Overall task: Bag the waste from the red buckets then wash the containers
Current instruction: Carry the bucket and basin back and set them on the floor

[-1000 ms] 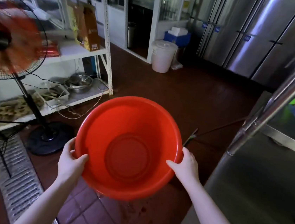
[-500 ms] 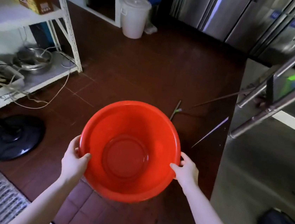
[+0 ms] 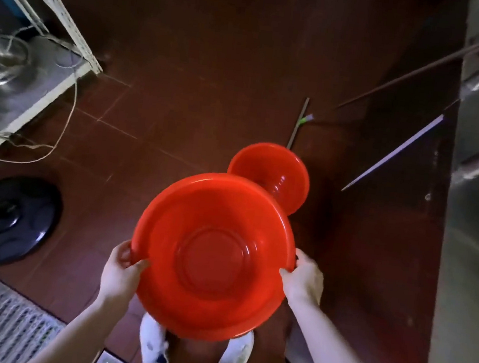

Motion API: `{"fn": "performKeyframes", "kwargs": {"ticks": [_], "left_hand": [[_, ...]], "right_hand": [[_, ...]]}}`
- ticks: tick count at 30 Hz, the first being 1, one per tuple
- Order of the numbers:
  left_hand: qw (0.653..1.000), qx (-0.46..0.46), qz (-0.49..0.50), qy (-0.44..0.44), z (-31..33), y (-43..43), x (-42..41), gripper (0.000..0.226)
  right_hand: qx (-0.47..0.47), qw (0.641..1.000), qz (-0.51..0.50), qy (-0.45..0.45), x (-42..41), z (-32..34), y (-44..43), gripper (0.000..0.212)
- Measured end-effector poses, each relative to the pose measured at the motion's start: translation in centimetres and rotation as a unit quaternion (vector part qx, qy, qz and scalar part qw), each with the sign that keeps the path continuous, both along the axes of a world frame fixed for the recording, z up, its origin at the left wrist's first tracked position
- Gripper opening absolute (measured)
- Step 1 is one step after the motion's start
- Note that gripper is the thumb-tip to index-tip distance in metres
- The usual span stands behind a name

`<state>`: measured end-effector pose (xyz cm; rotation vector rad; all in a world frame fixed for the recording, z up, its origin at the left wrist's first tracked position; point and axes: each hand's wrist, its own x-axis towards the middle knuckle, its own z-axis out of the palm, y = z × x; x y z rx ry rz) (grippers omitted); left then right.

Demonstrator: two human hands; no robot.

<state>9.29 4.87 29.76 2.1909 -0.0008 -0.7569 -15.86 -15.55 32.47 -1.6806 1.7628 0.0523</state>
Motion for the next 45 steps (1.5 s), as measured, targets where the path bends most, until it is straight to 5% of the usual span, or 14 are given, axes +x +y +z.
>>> {"fn": "performKeyframes", "kwargs": {"ticks": [16,23,28,31,34,38,45], "left_hand": [[0.973,0.157,-0.133,0.107,-29.6,0.7,9.5,0.055],[0.974,0.131,-0.168,0.071,-33.6,-1.2,9.3,0.045],[0.959,0.196,-0.203,0.024,-33.2,-3.0,8.5,0.051],[0.911,0.242,-0.325,-0.077,-31.8,-3.1,8.1,0.074],[0.819,0.264,-0.479,-0.175,-30.9,-3.3,8.0,0.084],[0.743,0.322,-0.565,-0.159,-31.4,-2.9,8.0,0.091],[0.678,0.313,-0.642,-0.173,-31.0,-2.6,5.5,0.091]], "right_hand": [[0.057,0.996,-0.067,0.034,5.6,-31.9,2.3,0.053],[-0.006,0.995,-0.095,0.008,5.7,-36.3,1.2,0.056],[-0.023,0.997,0.048,0.052,5.7,-35.7,-0.1,0.067],[-0.176,0.906,0.37,0.108,5.8,-34.2,0.3,0.055],[-0.101,0.791,0.592,0.12,5.5,-34.1,0.6,0.037],[-0.021,0.77,0.608,0.194,3.9,-34.7,0.4,0.048],[-0.007,0.781,0.596,0.186,-0.2,-34.6,-0.6,0.049]]}}
